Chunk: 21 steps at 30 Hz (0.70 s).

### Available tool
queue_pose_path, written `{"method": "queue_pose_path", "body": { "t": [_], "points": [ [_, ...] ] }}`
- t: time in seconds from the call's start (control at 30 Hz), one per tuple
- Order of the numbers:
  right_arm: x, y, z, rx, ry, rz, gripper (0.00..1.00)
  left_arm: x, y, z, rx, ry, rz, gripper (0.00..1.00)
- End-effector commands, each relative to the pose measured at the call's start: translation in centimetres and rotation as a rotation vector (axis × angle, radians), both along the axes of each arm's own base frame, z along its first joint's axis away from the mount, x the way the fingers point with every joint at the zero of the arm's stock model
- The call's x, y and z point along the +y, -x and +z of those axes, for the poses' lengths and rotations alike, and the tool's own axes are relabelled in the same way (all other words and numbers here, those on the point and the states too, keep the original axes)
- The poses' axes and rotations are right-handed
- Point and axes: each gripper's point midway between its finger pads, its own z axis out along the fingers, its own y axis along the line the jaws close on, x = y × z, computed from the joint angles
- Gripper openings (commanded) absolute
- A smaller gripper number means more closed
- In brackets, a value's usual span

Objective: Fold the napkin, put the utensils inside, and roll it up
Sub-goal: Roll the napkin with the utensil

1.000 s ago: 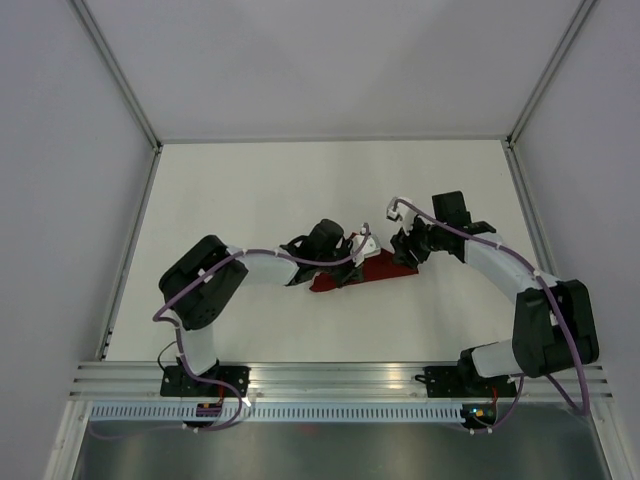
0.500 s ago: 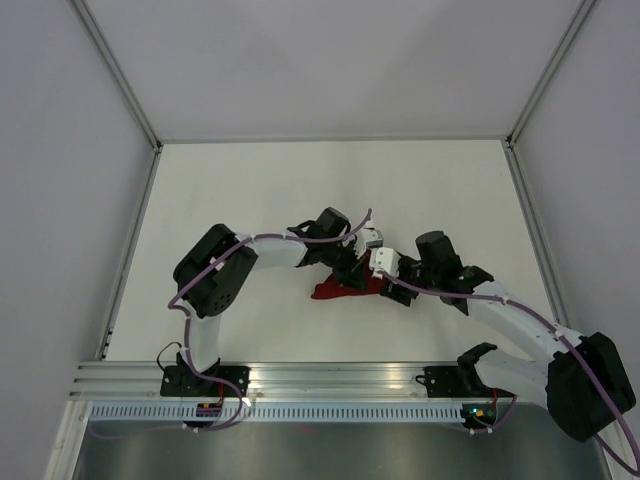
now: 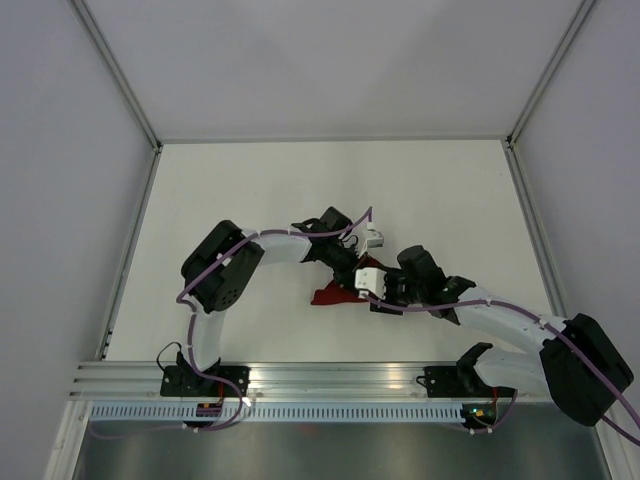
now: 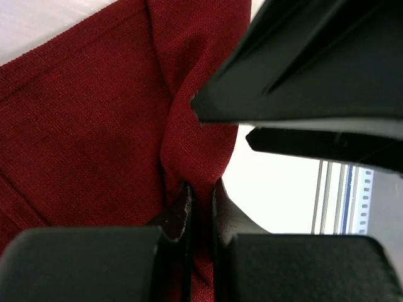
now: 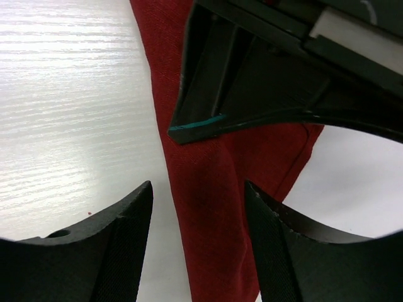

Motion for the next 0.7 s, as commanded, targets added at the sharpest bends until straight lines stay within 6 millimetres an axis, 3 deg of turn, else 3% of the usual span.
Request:
{"method": "queue_pose_path", "body": {
  "t": [0.0,0.23,0.4,0.63,0.67],
  "points": [
    [0.4,-0.3,-0.4,-0.035,0.013,0.01,0.65,3.0,2.4,-4.4,0.14,-0.208,0.042,0.1],
    [0.0,0.1,-1.8,-0.007,0.041,0.008,0.5,2.7,1.9,-4.1,0.137,-0.209,0.057,0.13],
    [-0.5,0.7,-2.8,0.015,0.065,0.01,0.38,2.5,1.7,-3.4,0.124,-0.195,0.06,0.21],
    [-0.7,1.6,-3.6,0.067,0.09,0.032,0.19,2.0,0.2,-1.9,0.084,-0.16,0.096,0.41],
    [-0.9,1.8,-3.9,0.077,0.097,0.034,0.19,1.9,-0.1,-1.7,0.082,-0.15,0.105,0.59]
  ]
}}
